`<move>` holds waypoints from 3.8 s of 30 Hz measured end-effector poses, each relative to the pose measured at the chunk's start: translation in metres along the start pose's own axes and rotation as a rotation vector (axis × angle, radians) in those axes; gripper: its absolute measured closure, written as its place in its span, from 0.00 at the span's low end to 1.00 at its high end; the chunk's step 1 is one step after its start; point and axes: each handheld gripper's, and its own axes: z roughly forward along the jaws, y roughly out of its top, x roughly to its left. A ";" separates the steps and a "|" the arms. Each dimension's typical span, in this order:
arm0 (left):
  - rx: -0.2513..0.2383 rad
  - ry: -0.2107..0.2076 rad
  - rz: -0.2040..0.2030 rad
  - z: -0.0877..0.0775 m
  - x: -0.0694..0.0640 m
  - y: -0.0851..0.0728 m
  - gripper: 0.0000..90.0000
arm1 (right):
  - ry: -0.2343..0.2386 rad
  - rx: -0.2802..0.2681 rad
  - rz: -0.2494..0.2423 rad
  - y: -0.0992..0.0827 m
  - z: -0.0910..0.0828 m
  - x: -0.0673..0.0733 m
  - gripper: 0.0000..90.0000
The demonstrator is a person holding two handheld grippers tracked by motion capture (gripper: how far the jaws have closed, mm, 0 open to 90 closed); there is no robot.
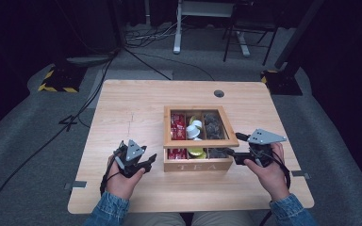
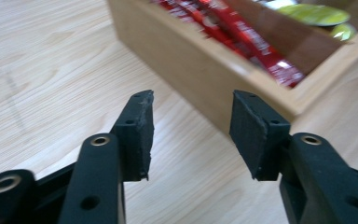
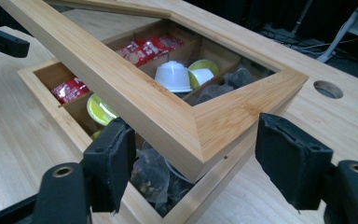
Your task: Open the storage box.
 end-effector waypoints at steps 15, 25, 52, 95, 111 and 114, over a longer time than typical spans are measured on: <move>0.099 0.057 -0.033 0.016 0.034 -0.022 0.36 | -0.006 -0.038 -0.002 0.031 -0.005 -0.013 0.33; 0.124 0.073 -0.050 0.024 0.048 -0.032 0.36 | -0.011 -0.043 -0.001 0.054 0.002 -0.026 0.36; 0.145 0.115 -0.062 0.011 0.059 -0.046 0.37 | -0.049 -0.125 -0.013 0.105 0.013 -0.059 0.47; 0.136 0.097 -0.105 0.012 0.066 -0.055 0.36 | -0.123 -0.085 0.098 0.145 0.087 -0.124 0.51; 0.143 0.076 -0.108 0.022 0.070 -0.050 0.35 | -0.126 -0.077 0.146 0.148 0.112 -0.143 0.48; 0.142 0.074 -0.106 0.022 0.070 -0.050 0.35 | -0.122 -0.081 0.169 0.146 0.122 -0.149 0.46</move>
